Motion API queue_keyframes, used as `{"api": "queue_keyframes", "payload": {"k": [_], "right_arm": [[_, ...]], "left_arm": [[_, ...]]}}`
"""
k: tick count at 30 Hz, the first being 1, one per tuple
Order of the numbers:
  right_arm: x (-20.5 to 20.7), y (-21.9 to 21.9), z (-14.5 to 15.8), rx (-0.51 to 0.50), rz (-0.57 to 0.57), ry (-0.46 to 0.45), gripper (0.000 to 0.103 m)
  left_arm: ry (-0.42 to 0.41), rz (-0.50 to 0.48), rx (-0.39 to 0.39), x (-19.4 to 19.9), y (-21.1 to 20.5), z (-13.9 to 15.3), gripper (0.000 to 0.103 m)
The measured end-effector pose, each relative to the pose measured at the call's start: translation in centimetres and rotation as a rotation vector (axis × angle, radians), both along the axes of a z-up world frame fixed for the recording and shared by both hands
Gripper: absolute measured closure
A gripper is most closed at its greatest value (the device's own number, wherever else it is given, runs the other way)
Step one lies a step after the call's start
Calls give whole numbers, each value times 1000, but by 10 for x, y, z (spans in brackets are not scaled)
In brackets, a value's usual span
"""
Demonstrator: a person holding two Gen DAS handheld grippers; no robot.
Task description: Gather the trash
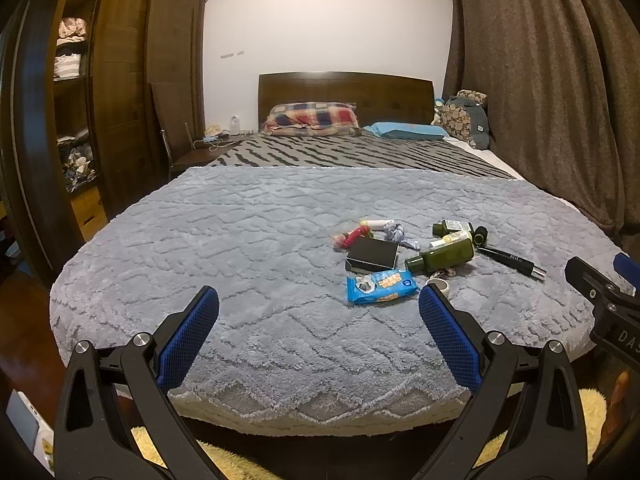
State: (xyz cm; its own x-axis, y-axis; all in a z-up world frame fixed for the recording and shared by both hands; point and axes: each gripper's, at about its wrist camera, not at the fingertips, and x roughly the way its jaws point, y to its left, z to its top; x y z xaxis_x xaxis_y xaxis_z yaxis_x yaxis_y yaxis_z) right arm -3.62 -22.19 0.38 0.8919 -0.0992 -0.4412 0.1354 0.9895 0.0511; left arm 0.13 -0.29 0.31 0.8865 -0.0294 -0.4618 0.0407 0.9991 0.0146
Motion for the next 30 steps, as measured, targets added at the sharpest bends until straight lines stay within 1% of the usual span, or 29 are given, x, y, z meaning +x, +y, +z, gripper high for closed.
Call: {"api": "queue_keyframes", "payload": {"k": [30], "right_arm": [[-6,-1,0,6,-8,-11,3]], "left_arm": [[-19,-7,6,-8,-1,-1,8]]}}
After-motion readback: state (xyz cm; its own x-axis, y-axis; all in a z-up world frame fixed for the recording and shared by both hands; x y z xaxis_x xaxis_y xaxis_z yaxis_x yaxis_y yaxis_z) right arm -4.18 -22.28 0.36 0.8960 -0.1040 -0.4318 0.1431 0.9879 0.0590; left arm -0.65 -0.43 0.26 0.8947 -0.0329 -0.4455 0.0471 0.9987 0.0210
